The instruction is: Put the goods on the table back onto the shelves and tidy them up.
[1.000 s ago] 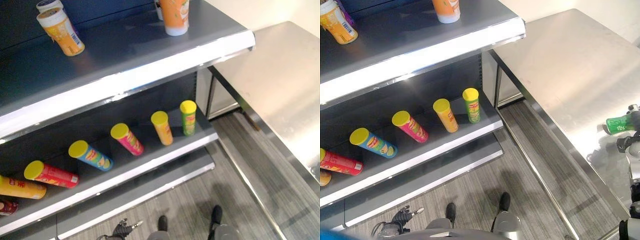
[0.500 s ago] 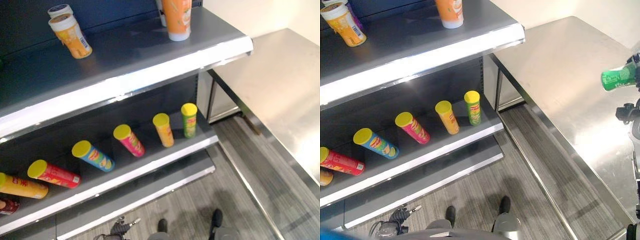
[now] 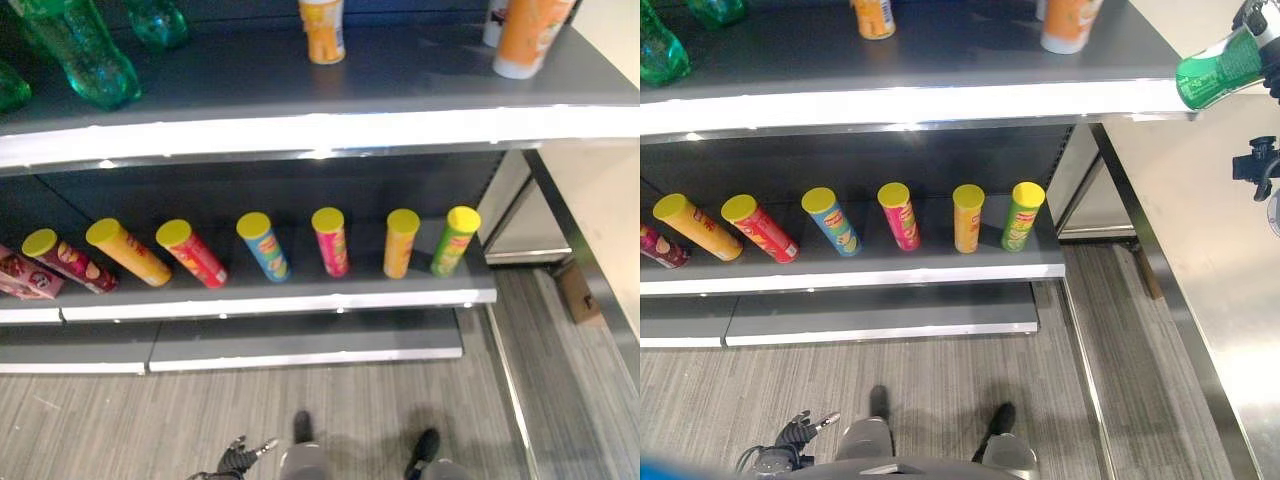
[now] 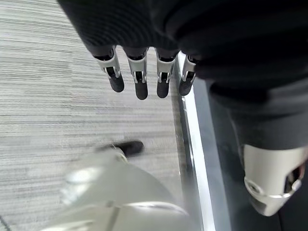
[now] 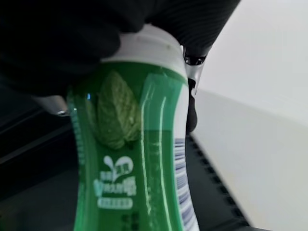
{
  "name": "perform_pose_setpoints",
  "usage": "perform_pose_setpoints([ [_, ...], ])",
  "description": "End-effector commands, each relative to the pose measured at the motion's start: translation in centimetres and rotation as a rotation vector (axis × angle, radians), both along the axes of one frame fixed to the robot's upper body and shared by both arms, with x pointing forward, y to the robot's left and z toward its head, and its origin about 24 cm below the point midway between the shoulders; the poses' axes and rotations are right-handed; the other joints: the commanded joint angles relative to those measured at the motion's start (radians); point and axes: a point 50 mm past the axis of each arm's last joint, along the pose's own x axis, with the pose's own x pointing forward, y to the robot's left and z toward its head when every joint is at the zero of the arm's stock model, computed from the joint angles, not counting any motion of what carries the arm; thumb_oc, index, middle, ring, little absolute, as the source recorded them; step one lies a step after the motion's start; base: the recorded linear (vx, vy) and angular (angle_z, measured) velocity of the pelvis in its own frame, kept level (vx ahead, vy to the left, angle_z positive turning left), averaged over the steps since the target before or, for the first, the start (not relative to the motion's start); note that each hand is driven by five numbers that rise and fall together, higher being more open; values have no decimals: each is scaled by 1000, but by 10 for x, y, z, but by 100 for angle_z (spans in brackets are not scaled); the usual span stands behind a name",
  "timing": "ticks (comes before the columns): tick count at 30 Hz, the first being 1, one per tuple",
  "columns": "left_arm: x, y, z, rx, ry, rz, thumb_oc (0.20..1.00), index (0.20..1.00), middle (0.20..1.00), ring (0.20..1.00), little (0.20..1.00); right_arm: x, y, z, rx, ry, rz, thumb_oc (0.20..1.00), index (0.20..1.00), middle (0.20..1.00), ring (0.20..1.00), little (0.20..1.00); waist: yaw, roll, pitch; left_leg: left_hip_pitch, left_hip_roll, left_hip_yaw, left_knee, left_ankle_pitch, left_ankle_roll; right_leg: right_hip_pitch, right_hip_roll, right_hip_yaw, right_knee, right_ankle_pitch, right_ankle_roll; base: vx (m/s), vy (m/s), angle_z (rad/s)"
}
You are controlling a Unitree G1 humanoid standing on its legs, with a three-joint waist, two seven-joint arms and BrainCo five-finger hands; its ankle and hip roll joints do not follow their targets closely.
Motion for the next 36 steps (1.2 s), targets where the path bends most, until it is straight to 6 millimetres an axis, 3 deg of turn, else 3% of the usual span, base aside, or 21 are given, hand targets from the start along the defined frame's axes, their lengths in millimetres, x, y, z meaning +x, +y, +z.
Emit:
perform_pose_setpoints([
  [1,30,24,16,81,-95,-15,1000,1000,1000,1000,1000,-2,7,12,-21,-48,33,200,200,200,200,200,4,-37,-44,2,-3,15,-26,-16,-72,-3,2,14,72,-215,12,28,278,26],
  [4,25,27,16,89,-75,-19,1000,1000,1000,1000,1000,2,5,8,14,-26,38,200,200,200,200,200,18,-43,-52,-1,-41,41,-23,-57,-50,11,-48,-6,78,-176,39,53,259,28],
  [13,20,49,21,155,-51,16,1000,1000,1000,1000,1000,16,9,3,77,7,65,200,200,200,200,200,55,-106,-50,-30,-175,22,-12,-141,33,-21,-177,7,108,-86,118,0,241,11],
  [14,16,53,22,162,-45,23,1000,1000,1000,1000,1000,21,10,5,74,19,59,200,200,200,200,200,67,-113,-42,-25,-215,19,-17,-158,58,-37,-219,18,148,-71,131,-26,262,2],
  [16,13,57,23,172,-34,33,1000,1000,1000,1000,1000,25,9,4,84,31,55,200,200,200,200,200,71,-117,-33,-14,-236,19,-27,-167,73,-59,-242,30,194,-60,132,-21,237,-1],
  [18,17,64,26,193,-39,28,1000,1000,1000,1000,1000,26,10,4,81,43,60,200,200,200,200,200,57,-126,-17,-21,-249,16,-35,-148,85,-101,-225,93,216,-45,113,-62,96,6],
  [19,20,67,28,200,-48,30,1000,1000,1000,1000,1000,26,10,2,81,53,70,200,200,200,200,200,45,-128,-11,-22,-248,11,-35,-146,86,-127,-188,159,204,-63,104,-52,37,8],
  [22,27,72,33,212,-72,24,1000,1000,1000,1000,1000,24,10,13,75,36,81,200,200,200,200,200,49,-135,-7,-48,-251,-21,-16,-140,85,-125,-139,243,153,-77,114,7,-34,6],
  [27,20,74,31,207,-59,60,1000,1000,1000,1000,1000,34,13,27,64,42,96,200,200,200,200,200,70,-180,-14,-86,-227,-39,3,-126,66,-102,-119,208,97,-67,114,7,-116,26],
  [33,7,70,25,197,-3,66,1000,1000,1000,1000,1000,45,24,28,16,105,116,200,200,200,200,200,83,-184,-33,-80,-209,-61,-7,-115,49,-60,-103,167,73,-89,104,43,-78,12],
  [36,10,70,26,192,-17,60,1000,1000,1000,1000,1000,55,23,29,17,178,126,200,200,200,200,200,89,-188,-34,-72,-206,-68,-10,-113,42,-40,-102,144,71,-96,101,26,-55,29],
])
